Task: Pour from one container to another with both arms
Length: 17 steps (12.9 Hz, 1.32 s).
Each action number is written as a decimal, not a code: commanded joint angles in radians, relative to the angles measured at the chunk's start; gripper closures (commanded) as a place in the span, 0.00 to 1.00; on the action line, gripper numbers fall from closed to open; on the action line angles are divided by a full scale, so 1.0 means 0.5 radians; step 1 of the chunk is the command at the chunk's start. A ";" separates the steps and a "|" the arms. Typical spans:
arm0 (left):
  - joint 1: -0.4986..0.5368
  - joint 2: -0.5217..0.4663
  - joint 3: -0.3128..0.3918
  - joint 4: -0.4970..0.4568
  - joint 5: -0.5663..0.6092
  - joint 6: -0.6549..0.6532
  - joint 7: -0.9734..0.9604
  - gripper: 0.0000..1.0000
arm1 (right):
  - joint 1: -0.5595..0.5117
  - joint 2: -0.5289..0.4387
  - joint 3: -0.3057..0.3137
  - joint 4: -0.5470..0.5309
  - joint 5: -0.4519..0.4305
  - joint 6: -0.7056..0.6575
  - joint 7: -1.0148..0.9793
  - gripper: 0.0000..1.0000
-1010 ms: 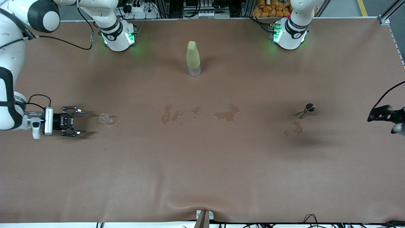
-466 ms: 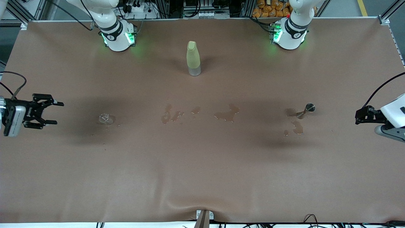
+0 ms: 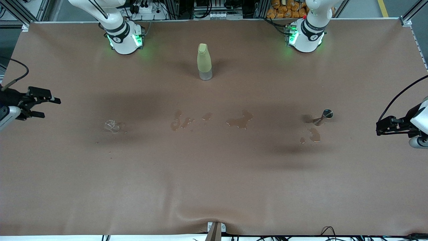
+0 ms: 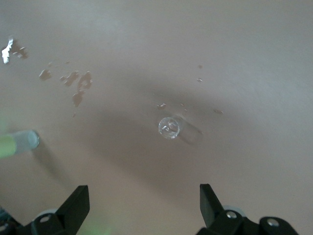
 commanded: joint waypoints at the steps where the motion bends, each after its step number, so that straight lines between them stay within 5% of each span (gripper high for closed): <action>1: 0.003 -0.054 -0.022 -0.019 -0.034 0.046 -0.103 0.00 | 0.147 -0.150 -0.002 0.023 -0.166 -0.086 0.454 0.00; 3: -0.162 -0.054 0.085 -0.013 -0.022 0.055 -0.109 0.00 | 0.193 -0.135 0.002 0.198 -0.172 -0.316 0.736 0.00; 5: -0.489 -0.142 0.498 -0.022 -0.034 0.049 -0.131 0.00 | 0.218 -0.147 0.014 0.251 -0.187 -0.357 0.826 0.00; 6: -0.594 -0.152 0.603 -0.025 -0.076 0.034 -0.137 0.00 | 0.157 -0.156 0.114 0.257 -0.221 -0.360 0.830 0.00; 9: -0.742 -0.167 0.717 -0.034 -0.325 -0.027 -0.290 0.00 | -0.146 -0.205 0.522 0.272 -0.411 -0.400 0.995 0.00; 11: -0.841 -0.198 0.794 -0.046 -0.344 -0.168 -0.327 0.00 | -0.242 -0.212 0.621 0.272 -0.418 -0.431 1.011 0.00; 17: -0.728 -0.296 0.721 -0.233 -0.482 -0.230 -0.343 0.00 | -0.463 -0.249 0.848 0.297 -0.540 -0.477 1.011 0.00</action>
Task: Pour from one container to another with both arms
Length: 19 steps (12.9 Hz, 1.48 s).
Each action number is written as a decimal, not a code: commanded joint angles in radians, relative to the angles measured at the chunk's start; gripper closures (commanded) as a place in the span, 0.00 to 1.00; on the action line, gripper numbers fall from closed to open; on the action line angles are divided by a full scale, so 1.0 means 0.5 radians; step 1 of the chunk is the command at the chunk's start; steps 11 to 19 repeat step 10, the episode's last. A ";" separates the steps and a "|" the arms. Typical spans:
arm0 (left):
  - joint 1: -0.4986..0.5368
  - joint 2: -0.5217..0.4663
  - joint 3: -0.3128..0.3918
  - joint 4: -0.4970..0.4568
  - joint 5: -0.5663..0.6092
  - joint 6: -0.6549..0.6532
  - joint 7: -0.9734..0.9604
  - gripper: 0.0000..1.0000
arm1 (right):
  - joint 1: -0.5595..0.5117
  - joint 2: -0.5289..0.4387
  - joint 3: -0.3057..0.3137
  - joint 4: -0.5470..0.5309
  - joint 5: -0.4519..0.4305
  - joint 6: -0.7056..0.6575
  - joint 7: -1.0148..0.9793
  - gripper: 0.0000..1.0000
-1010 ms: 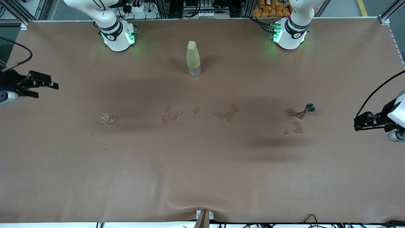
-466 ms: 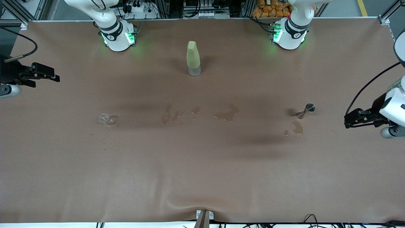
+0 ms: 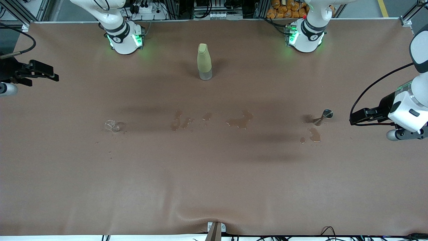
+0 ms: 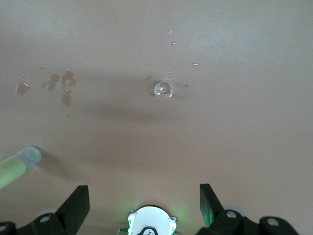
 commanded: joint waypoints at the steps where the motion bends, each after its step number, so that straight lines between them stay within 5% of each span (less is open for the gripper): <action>1: 0.061 -0.181 -0.064 -0.223 0.013 0.067 0.095 0.00 | -0.075 -0.032 0.092 0.021 -0.088 -0.047 0.032 0.00; 3: 0.092 -0.258 -0.070 -0.325 0.017 0.168 0.120 0.00 | -0.066 -0.032 0.092 0.021 -0.094 -0.038 0.035 0.00; 19: 0.086 -0.261 -0.073 -0.273 0.035 0.156 0.236 0.00 | 0.023 -0.029 0.056 0.021 -0.128 0.029 0.045 0.00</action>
